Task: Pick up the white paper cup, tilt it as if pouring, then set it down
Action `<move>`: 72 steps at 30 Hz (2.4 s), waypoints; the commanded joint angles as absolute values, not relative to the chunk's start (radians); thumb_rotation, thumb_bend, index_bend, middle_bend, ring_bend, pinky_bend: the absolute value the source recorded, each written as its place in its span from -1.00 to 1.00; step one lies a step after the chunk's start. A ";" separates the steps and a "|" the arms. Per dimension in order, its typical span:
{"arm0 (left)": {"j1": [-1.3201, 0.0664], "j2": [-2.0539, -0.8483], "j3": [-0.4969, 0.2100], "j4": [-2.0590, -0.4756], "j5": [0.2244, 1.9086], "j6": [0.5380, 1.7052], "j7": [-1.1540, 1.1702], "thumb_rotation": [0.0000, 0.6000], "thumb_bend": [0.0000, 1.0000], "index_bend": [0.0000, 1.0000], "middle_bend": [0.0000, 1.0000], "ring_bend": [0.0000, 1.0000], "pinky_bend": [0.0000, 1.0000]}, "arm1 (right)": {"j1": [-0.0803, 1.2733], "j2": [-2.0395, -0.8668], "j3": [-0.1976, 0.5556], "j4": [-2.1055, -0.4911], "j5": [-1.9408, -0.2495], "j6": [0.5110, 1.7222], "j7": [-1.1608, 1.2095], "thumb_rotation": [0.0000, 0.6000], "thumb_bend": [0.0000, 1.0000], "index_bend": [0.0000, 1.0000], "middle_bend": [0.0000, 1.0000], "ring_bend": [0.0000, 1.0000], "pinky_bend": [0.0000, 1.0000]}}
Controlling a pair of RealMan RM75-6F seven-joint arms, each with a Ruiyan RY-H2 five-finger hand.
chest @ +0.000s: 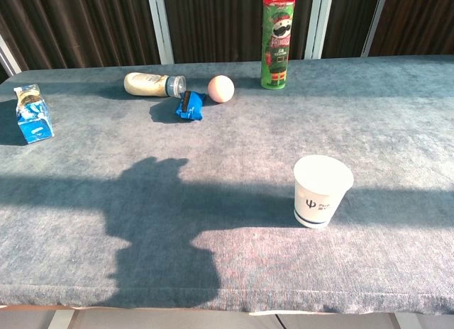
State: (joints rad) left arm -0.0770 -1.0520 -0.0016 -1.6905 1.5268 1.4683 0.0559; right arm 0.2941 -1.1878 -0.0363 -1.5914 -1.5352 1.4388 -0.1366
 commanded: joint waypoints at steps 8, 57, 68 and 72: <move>-0.080 -1.052 -0.002 -1.689 1.526 1.463 0.052 1.00 -0.08 -0.48 -0.74 -0.80 -0.33 | 0.309 -1.201 -0.030 -1.577 -1.578 1.384 -0.035 1.00 -0.53 -0.83 -0.81 -0.99 -0.75; -0.070 -1.034 0.001 -1.689 1.538 1.479 0.013 1.00 -0.08 -0.48 -0.73 -0.80 -0.33 | 0.558 -1.731 -0.016 -0.986 -1.657 1.170 0.695 1.00 -0.61 0.31 0.00 -0.04 0.14; -0.073 -1.034 0.003 -1.690 1.540 1.472 0.013 1.00 -0.08 -0.47 -0.73 -0.80 -0.33 | 0.564 -1.716 0.025 -0.896 -1.721 1.333 0.243 1.00 -0.58 0.37 0.04 0.00 0.18; -0.075 -1.035 0.004 -1.691 1.539 1.467 0.018 1.00 -0.08 -0.48 -0.73 -0.80 -0.33 | 0.574 -1.677 0.035 -0.934 -1.742 1.327 -0.146 1.00 -0.58 0.37 0.04 0.00 0.18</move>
State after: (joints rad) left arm -0.0746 -1.0351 0.0043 -1.6909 1.5395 1.4671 0.0182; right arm 0.5613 -1.7189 0.0158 -0.9221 -1.7023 1.2959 0.2536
